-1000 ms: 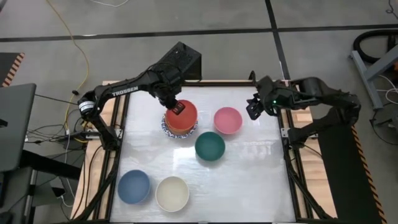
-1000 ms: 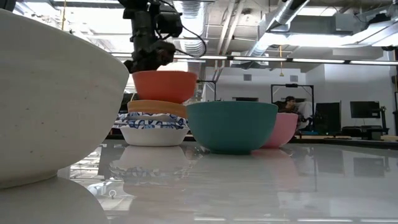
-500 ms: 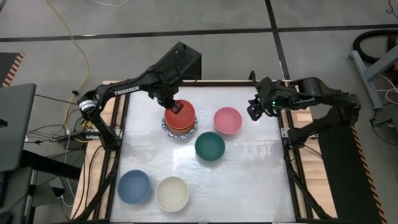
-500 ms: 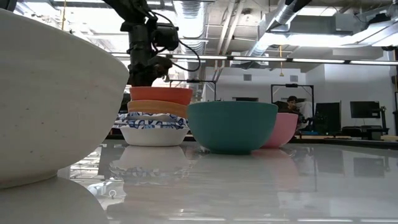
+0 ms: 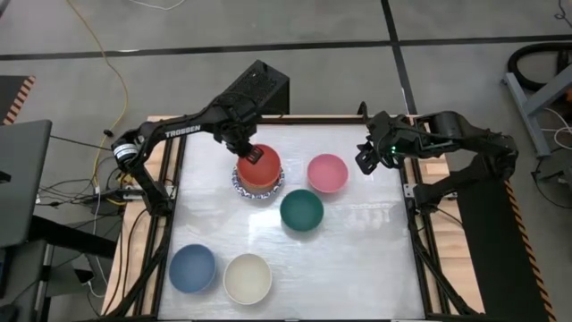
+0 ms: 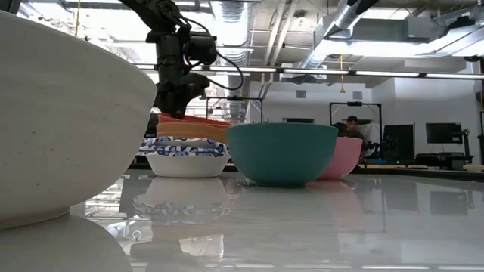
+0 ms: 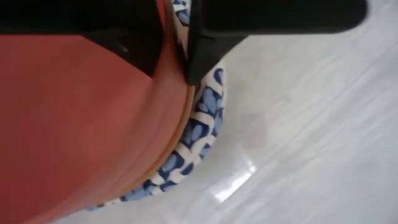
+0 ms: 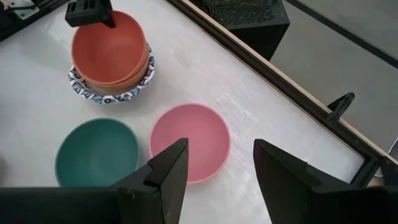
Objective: Nest bowls inside each other
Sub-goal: Stack the orange bowl on top of the brown bowl, then stack the pink bowl on top of the orange bowl
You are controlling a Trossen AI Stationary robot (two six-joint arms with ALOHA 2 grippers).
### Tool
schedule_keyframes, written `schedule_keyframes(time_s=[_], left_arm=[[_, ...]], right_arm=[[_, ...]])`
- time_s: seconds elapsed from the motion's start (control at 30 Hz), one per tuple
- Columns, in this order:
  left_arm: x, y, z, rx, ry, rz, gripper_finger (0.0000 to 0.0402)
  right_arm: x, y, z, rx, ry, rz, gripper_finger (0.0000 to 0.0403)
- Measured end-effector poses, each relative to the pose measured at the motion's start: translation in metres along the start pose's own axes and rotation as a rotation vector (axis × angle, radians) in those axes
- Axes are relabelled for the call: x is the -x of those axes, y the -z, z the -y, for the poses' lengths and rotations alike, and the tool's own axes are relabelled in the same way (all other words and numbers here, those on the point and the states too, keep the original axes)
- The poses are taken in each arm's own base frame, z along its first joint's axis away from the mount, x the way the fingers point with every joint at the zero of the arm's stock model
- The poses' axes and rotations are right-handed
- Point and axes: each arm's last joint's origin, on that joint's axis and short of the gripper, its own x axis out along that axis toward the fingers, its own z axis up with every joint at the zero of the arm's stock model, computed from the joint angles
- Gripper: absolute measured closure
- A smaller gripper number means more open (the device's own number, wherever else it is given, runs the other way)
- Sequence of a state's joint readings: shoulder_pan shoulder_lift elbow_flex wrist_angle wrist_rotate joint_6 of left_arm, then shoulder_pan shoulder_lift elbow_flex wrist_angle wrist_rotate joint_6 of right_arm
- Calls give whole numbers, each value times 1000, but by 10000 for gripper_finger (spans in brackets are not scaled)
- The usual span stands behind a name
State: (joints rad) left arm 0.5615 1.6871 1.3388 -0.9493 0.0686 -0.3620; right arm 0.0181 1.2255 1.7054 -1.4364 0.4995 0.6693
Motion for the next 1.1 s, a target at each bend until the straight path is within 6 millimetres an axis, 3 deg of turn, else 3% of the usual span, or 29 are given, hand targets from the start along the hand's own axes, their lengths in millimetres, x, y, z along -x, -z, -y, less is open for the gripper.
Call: schedule_keyframes(time_s=[0.3,0.47,0.77,1.1], left_arm=[[0,1,3,29,143,-57,223],[1,3,2,37,165,-84,176],[6,5,2,26,189,-108,162],[41,1,6,-44,186,-125,161]], right_arm=[[0,0,0,15,1,0,202],[-2,1,0,17,4,-4,202],[-17,8,-4,39,31,-37,202],[-38,17,-11,49,69,-18,202]])
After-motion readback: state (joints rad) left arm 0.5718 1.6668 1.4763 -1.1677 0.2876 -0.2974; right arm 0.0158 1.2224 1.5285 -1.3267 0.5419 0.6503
